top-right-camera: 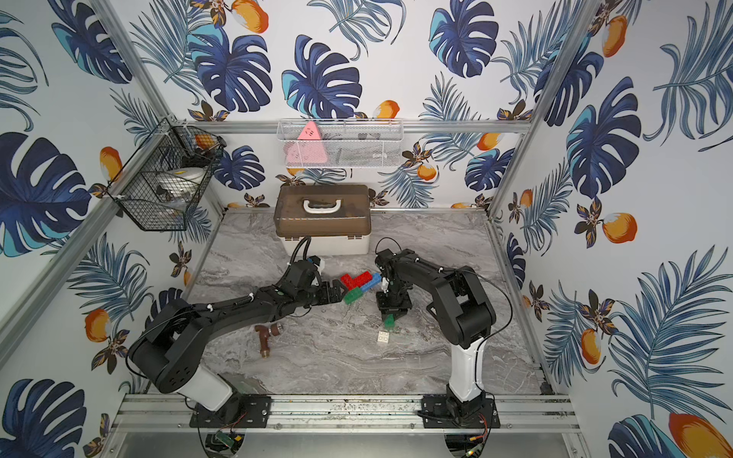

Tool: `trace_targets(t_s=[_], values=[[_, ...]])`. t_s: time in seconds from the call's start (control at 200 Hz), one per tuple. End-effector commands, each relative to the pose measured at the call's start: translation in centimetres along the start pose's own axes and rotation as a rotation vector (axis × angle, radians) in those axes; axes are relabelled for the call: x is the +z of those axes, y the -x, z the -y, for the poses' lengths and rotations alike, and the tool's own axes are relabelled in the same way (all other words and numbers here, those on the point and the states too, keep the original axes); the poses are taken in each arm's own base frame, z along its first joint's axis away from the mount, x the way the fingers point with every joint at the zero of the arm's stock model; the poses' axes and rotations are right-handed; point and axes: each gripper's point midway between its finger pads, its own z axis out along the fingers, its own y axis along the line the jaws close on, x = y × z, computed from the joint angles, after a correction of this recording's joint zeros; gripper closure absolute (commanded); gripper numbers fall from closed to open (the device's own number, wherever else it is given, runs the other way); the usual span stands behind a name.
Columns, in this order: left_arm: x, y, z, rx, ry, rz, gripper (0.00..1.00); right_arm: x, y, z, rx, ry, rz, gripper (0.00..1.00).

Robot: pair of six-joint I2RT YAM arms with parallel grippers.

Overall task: Assemble a small pinwheel with lego
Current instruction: Pick up the lego brick from the center of the board, then assemble the lego brick with the lego brick.

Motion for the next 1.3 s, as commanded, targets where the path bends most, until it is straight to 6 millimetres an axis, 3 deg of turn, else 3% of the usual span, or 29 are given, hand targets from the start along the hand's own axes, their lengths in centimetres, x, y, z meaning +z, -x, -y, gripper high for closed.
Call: trace_targets(t_s=[0.0,0.225,0.575,0.806,1.001,1.106,1.296], values=[[0.4,0.1,0.4,-0.027,-0.029,0.01,0.04,-0.5,2.8,-0.2,-0.044,-0.005,0.158,0.52],[1.0,-0.2,0.4,-0.021,-0.022,0.009,0.01,0.6,-1.5,0.1,-0.011,0.02,0.127,0.45],[1.5,0.1,0.3,-0.016,-0.01,0.013,0.01,1.6,-4.0,0.2,-0.026,-0.006,0.112,0.51],[2.0,0.1,0.0,-0.019,0.013,0.002,0.01,1.7,-3.5,0.1,-0.041,-0.015,0.103,0.65],[3.3,0.6,0.3,-0.015,0.011,-0.003,0.01,-0.7,-1.9,-0.6,-0.064,-0.03,0.127,0.68],[4.1,0.9,0.1,-0.009,0.023,0.006,0.01,-3.3,0.6,-1.6,-0.088,-0.038,0.183,0.69],[4.2,1.7,0.4,-0.007,-0.002,0.057,0.01,-4.3,3.2,-3.0,-0.159,-0.039,0.158,0.69]])
